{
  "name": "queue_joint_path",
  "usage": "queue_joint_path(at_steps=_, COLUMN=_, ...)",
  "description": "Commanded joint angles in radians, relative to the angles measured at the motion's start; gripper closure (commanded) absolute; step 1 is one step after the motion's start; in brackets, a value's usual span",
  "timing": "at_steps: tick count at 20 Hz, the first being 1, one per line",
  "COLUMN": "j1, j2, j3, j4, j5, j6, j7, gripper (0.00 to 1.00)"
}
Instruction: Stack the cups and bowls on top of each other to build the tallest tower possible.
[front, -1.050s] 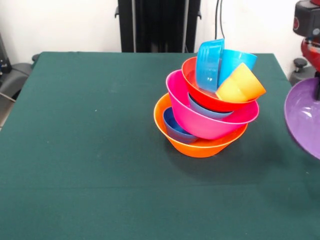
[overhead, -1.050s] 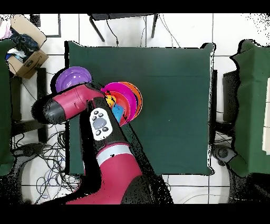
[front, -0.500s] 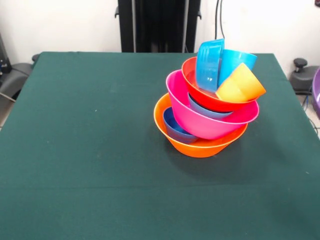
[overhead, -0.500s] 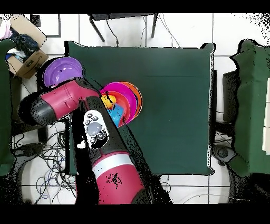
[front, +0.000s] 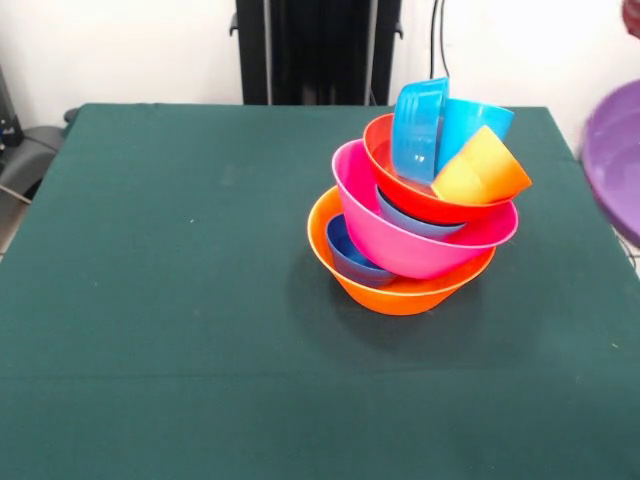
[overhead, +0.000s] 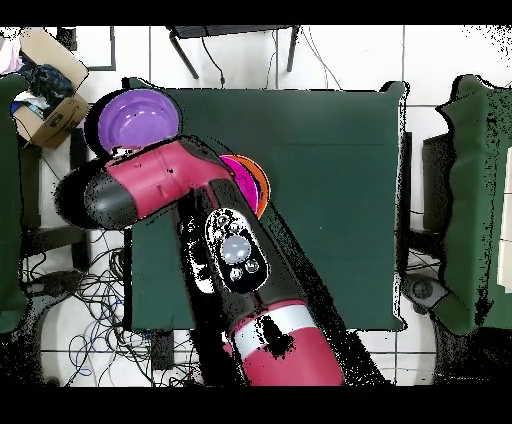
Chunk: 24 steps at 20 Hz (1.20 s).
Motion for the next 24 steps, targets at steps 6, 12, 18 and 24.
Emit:
queue_joint_path(at_steps=6, j1=-0.170, j2=-0.040, j3=0.165, j4=0.155, j5=-0.123, j6=0.201, j7=-0.303, gripper=1.00)
queue_joint_path(at_steps=12, j1=-0.254, j2=-0.082, j3=0.248, j4=0.192, j5=-0.134, j6=0.264, j7=-0.348, gripper=1.00)
queue_joint_path(at_steps=18, j1=-0.337, j2=-0.130, j3=0.348, j4=0.197, j5=-0.117, j6=0.303, j7=-0.379, gripper=1.00)
queue_joint_path(at_steps=24, j1=-0.390, j2=-0.122, j3=0.415, j4=0.196, j5=-0.143, j6=0.329, j7=-0.390, gripper=1.00)
